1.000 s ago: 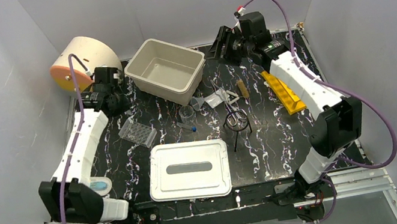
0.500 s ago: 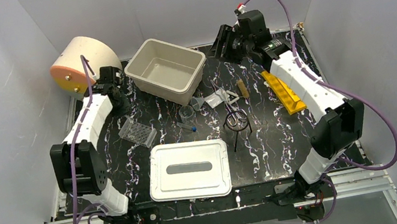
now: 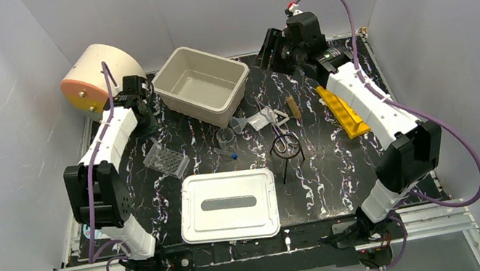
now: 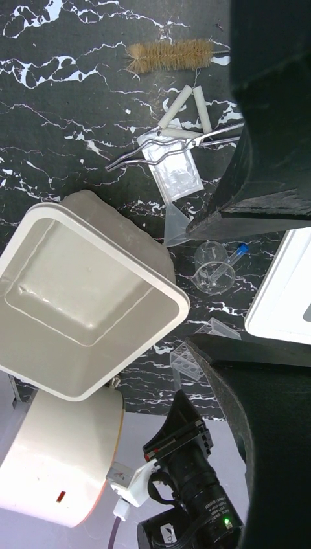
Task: Organize the chemistry lab equipment
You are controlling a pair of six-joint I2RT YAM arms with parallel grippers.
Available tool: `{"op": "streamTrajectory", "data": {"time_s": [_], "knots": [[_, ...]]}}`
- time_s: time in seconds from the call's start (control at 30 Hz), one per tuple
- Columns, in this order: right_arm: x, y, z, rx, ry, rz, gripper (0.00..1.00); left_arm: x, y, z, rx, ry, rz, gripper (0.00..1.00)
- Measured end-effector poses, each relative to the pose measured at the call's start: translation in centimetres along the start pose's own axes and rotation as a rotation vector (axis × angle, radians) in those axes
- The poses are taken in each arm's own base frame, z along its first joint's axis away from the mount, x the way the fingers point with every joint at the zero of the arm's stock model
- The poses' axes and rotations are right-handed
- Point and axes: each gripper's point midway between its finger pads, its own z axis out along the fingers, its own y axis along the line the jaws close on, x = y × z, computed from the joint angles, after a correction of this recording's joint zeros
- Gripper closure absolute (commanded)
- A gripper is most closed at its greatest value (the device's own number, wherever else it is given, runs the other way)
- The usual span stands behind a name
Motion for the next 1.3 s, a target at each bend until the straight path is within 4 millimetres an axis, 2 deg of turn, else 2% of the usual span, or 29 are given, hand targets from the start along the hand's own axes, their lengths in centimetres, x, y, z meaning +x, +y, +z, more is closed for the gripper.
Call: {"op": "streamTrajectory", "data": {"time_s": [0.37,0.87,1.17,1.3], "knots": [[0.0,0.0,0.0,0.002,-0.001,-0.001,0.37,0.4,0.3,-0.2,-0.01,0.025,0.02,1.0],[-0.3,0.1,-0.3,0.002,-0.013,-0.001,0.37,0.9,0.2,0.7,-0.016,0.066,0.058,1.0],[-0.7,0.5,-1.1,-0.009,-0.028,-0.001,0.37,1.6,-0.1,3.0,-0.025,0.128,0.086,1.0],[-1.1,0.9,-1.7,-0.02,-0.042,-0.002,0.37,1.0,-0.3,3.2,-0.019,0.12,0.09,1.0]]}}
